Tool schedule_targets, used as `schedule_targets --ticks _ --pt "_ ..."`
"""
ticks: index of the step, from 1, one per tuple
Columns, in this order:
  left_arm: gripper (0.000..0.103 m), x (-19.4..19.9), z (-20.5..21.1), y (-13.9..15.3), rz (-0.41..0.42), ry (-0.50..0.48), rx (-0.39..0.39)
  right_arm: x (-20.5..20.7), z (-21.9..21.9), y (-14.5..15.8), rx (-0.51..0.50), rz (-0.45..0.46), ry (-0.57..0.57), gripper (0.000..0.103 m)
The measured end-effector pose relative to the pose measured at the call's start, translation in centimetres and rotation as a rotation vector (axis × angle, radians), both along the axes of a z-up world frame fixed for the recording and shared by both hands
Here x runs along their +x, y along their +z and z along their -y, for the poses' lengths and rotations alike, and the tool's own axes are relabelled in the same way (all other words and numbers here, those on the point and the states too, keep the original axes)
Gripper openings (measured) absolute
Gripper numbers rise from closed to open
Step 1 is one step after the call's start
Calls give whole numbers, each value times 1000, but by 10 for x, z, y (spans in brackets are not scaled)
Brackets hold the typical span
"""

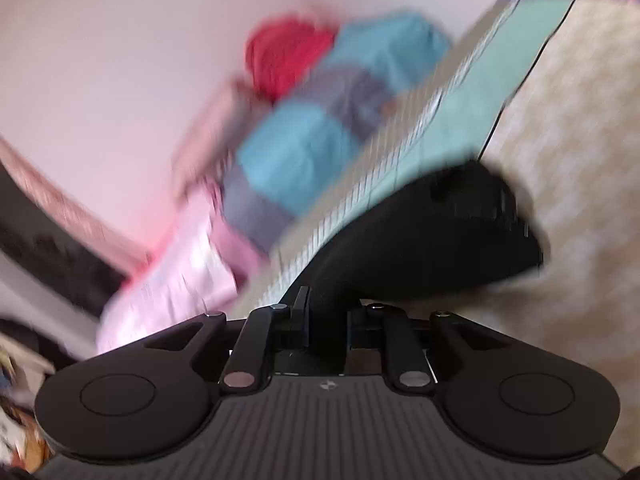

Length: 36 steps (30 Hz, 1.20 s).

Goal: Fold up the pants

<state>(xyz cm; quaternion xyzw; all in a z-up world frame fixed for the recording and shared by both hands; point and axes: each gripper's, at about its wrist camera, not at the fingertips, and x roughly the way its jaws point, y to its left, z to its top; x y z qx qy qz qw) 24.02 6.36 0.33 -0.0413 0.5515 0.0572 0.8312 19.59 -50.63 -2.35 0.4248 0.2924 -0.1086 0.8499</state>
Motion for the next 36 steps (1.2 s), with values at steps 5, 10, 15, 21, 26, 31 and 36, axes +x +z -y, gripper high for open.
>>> schedule_targets --ticks 5,10,15,21,26,31,36 --pt "103 3 5 -2 -20 -8 23 6 8 -24 -12 -122 64 18" --pt "103 7 2 -3 -38 -27 20 35 2 -41 -82 -217 129 20" --pt "103 3 -3 2 -46 -86 -1 3 10 -22 23 -172 -105 58" --pt "103 -18 -15 23 51 -156 -60 -55 -45 11 -183 -169 -54 70" --pt "103 -5 -20 18 81 -188 -70 -61 -150 30 -208 -68 365 73" --pt "103 9 -15 -1 55 -239 -75 -51 -282 8 -127 -21 901 72" --pt "103 0 -11 -5 61 -322 -24 -26 -360 -22 -92 -5 1091 68"
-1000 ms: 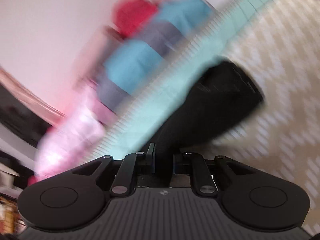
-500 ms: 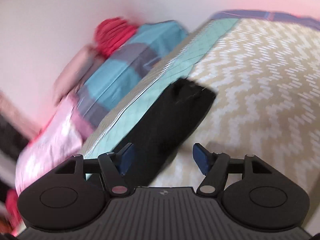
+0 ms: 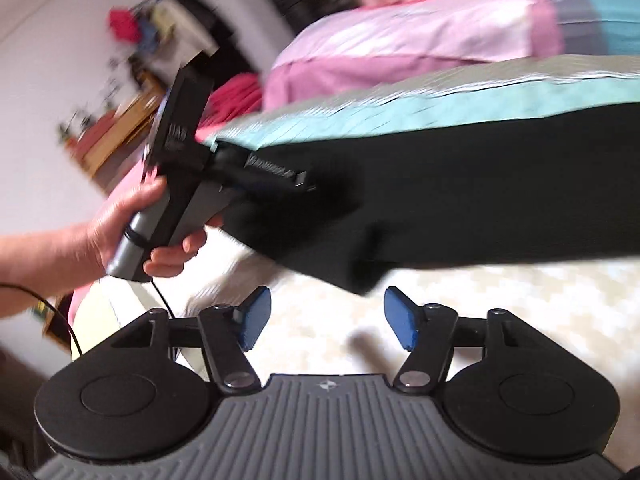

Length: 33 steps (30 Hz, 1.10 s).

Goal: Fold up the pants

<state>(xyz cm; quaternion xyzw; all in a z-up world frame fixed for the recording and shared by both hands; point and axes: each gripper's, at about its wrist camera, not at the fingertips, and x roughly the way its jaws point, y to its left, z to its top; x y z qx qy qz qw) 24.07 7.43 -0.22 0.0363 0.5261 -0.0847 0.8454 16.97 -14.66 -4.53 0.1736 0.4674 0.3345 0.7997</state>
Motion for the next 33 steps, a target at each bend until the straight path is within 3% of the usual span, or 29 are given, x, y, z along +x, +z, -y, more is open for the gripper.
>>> schedule_targets --ticks 2,4,5,7,9,10,11,13,15,16,17,19,21,24,26,28,29,30,31,33 --pt "103 1 -3 1 -8 -4 -18 17 -20 -12 -7 -20 29 62" --pt "103 3 -9 4 -22 12 -49 28 -29 -14 -32 43 2 58" --pt "103 4 -11 4 -30 21 -69 36 -26 -16 9 59 -38 58" --pt "103 9 -17 4 -45 34 -105 45 -23 -27 124 -10 -83 60" --pt "103 11 -19 5 -59 35 -125 49 -33 -37 182 -110 70 62" --pt "103 12 -20 5 -66 34 -131 49 -37 -36 157 -112 141 62" --pt "103 13 -21 5 -71 33 -136 47 -37 -30 118 -54 163 62" --pt "103 14 -24 6 -78 34 -147 58 -25 -25 124 -6 94 62" --pt "103 15 -26 6 -81 41 -161 66 -6 -32 204 -10 -47 64" --pt "103 16 -28 6 -83 47 -167 73 -7 -37 238 -30 -57 65" --pt "103 16 -29 6 -84 51 -172 77 -15 -43 247 -56 -8 66" --pt "103 15 -30 7 -86 52 -174 78 -42 -51 256 -156 205 67" --pt "103 15 -29 7 -88 40 -164 75 -47 -46 221 -104 245 69" --pt "103 15 -27 7 -86 27 -151 95 -25 -56 299 -131 70 64" --pt "103 14 -26 6 -81 26 -145 102 -25 -65 327 -169 37 64" --pt "103 14 -25 5 -76 22 -138 96 -48 -68 340 -240 215 71" --pt "103 14 -24 5 -76 19 -133 89 -58 -66 309 -237 299 77" --pt "103 14 -23 5 -75 15 -128 85 -59 -58 267 -165 325 76" --pt "103 14 -22 4 -75 12 -122 86 -57 -56 248 -133 320 73" --pt "103 14 -21 3 -72 11 -116 103 -39 -66 298 -199 160 66"
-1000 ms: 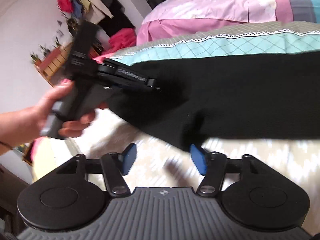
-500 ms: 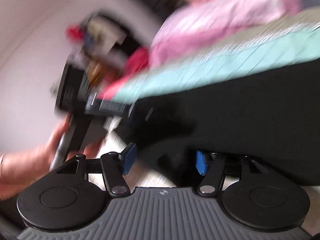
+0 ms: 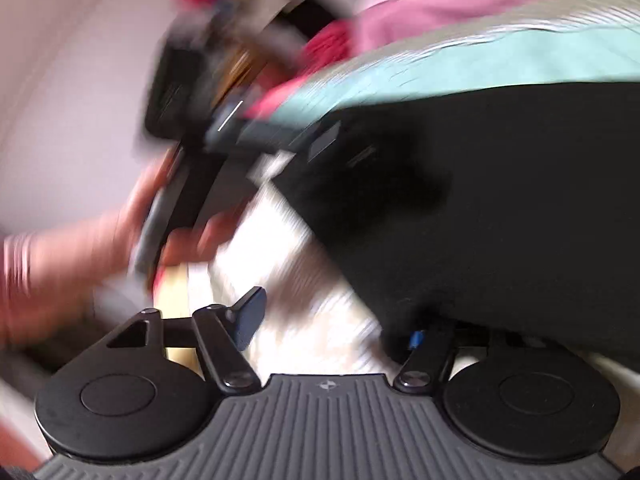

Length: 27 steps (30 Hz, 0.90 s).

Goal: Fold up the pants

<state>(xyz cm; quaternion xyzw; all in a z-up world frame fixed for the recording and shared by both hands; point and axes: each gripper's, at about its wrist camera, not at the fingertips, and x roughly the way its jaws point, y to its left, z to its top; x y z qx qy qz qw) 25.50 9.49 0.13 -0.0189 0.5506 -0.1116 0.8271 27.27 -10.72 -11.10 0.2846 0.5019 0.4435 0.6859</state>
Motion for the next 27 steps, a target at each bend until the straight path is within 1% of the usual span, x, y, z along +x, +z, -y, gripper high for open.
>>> schedule_targets --ticks 1,2,3,4,5,6,7,8,9,10,11,13,15,17,18,19,20,21,22,23,24,25,27 --pt "103 0 0 0 3 2 2 4 9 -8 24 -49 -80 59" --pt "103 0 1 -1 6 3 5 6 11 -11 28 -68 -96 58" --pt "103 -1 1 -1 8 2 9 2 5 -9 4 -43 -55 61" --pt "103 -1 2 -2 10 0 14 -5 -5 -5 -29 -12 29 62" --pt "103 -1 3 -2 13 -2 18 -16 -15 1 -55 32 121 69" --pt "103 -2 3 -2 15 -5 22 -25 -17 8 -98 105 147 70" --pt "103 -2 4 -2 18 -7 27 -29 -17 14 -141 148 156 70" --pt "103 -2 5 -3 20 -8 32 -31 -12 18 -177 155 146 70" --pt "103 -2 6 -3 23 -9 37 -31 -4 23 -207 147 120 70" --pt "103 -3 7 -4 26 -8 42 -33 8 32 -217 138 94 71" --pt "103 -3 8 -4 29 -8 47 -37 20 40 -205 138 60 71" --pt "103 -5 10 -5 41 -10 60 -49 48 54 -141 152 -20 72" --pt "103 -7 14 -7 56 -16 84 -50 66 65 -88 187 -122 80" --pt "103 -11 19 -9 76 -22 116 -48 68 65 -95 220 -212 82" --pt "103 -13 21 -10 87 -23 131 -44 63 60 -117 225 -238 82" --pt "103 -14 23 -11 97 -21 145 -39 67 54 -133 219 -254 82" --pt "103 -16 25 -12 105 -19 156 -33 67 45 -144 203 -260 79" --pt "103 -16 26 -12 111 -16 162 -27 65 34 -158 181 -263 71" --pt "103 -17 27 -12 116 -12 165 -21 64 26 -182 164 -278 67" --pt "103 -17 26 -12 118 -11 166 -18 69 17 -206 157 -305 57" --pt "103 -17 26 -12 121 -11 165 -16 82 13 -202 153 -334 51" --pt "103 -17 26 -13 123 -12 164 -14 95 10 -187 142 -373 51" --pt "103 -18 25 -13 129 -12 164 -13 127 8 -177 133 -483 55"
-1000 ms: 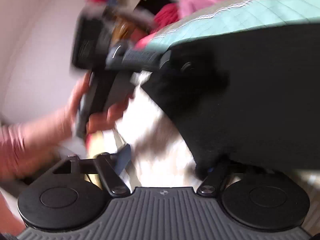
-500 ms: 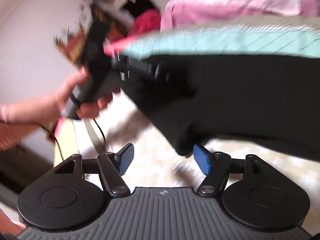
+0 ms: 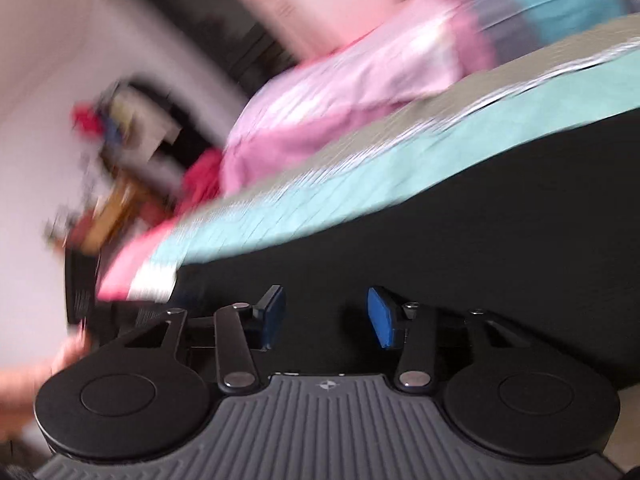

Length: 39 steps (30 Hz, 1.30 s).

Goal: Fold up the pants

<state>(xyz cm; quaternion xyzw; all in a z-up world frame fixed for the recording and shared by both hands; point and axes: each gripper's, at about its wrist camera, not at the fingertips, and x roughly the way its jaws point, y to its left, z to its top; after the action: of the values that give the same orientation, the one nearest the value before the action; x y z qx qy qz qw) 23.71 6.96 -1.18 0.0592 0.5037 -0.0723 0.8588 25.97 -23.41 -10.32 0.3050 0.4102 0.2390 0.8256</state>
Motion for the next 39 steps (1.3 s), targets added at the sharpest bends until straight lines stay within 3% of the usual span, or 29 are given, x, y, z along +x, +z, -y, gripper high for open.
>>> schedule_targets --ticks 4,6,9,14,16,17,18,20,21,23,24,25,26,30,34,37,39 --pt "103 -3 1 -1 12 6 5 0 77 3 -24 14 -219 59" --pt "103 -4 2 0 13 8 10 -7 110 8 -98 11 -403 65" --pt "103 -3 2 1 5 12 15 -22 125 24 -148 29 -608 87" --pt "103 2 5 1 -18 20 31 -29 86 29 -154 70 -309 86" --pt "103 4 6 1 -22 25 36 -25 82 23 -196 59 -249 86" --pt "103 4 7 0 -22 28 38 -23 88 19 -232 48 -268 84" --pt "103 4 7 0 -21 30 41 -24 113 18 -233 47 -302 73" --pt "103 3 7 0 -19 35 44 -27 158 14 -140 33 -393 60" --pt "103 3 7 0 -19 38 45 -29 180 14 -120 18 -464 59" --pt "103 4 8 0 -23 46 50 -31 203 24 -176 13 -609 66" --pt "103 4 8 1 -28 53 52 -33 210 30 -227 10 -671 82" --pt "103 4 9 3 -32 64 54 -33 211 35 -275 12 -713 87" --pt "103 3 9 5 -35 77 54 -35 208 42 -307 35 -707 87" --pt "103 -9 18 21 9 104 72 -40 180 54 -308 88 -498 87" --pt "103 -23 39 39 91 60 64 -37 166 41 -297 57 -320 87" --pt "103 -20 61 38 106 4 61 -37 186 28 -286 49 -355 74" --pt "103 -15 73 29 89 -13 64 -33 213 27 -234 26 -468 68"
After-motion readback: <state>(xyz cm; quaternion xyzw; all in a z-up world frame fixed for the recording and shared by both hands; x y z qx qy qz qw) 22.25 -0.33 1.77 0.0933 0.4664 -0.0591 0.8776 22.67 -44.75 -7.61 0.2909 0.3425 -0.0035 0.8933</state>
